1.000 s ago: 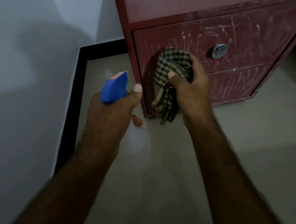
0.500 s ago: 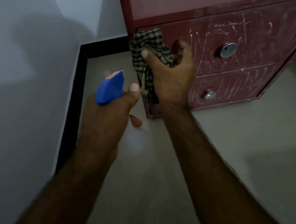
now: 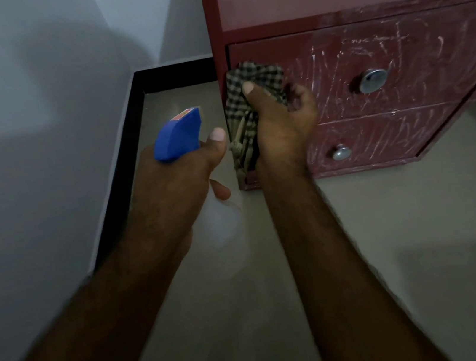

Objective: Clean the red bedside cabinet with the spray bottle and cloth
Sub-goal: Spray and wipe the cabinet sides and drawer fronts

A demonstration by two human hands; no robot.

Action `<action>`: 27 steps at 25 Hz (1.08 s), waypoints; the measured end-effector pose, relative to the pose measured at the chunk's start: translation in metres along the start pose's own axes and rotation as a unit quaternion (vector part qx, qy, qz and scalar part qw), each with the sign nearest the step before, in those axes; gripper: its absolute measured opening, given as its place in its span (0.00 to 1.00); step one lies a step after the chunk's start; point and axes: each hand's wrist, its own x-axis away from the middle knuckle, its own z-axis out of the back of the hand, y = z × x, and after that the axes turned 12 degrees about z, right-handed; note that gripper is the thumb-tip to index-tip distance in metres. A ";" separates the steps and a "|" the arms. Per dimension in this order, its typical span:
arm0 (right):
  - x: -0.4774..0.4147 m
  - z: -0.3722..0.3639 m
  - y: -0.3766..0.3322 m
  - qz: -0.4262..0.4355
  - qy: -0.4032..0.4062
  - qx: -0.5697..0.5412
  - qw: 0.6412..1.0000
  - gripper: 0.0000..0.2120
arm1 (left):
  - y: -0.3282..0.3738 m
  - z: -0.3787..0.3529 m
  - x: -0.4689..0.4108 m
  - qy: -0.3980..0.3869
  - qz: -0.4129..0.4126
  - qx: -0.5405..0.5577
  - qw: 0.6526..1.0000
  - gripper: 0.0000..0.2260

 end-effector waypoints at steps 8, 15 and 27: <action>-0.001 0.015 0.009 -0.055 0.036 0.012 0.998 0.30 | 0.000 0.000 0.005 -0.004 0.002 0.002 1.000 0.12; -0.012 0.014 0.009 -0.011 0.021 0.022 0.999 0.35 | 0.001 -0.001 0.011 0.002 -0.011 -0.016 1.000 0.08; -0.023 0.028 0.021 -0.025 0.046 0.016 0.998 0.32 | 0.000 -0.002 0.010 -0.008 -0.017 -0.025 1.000 0.16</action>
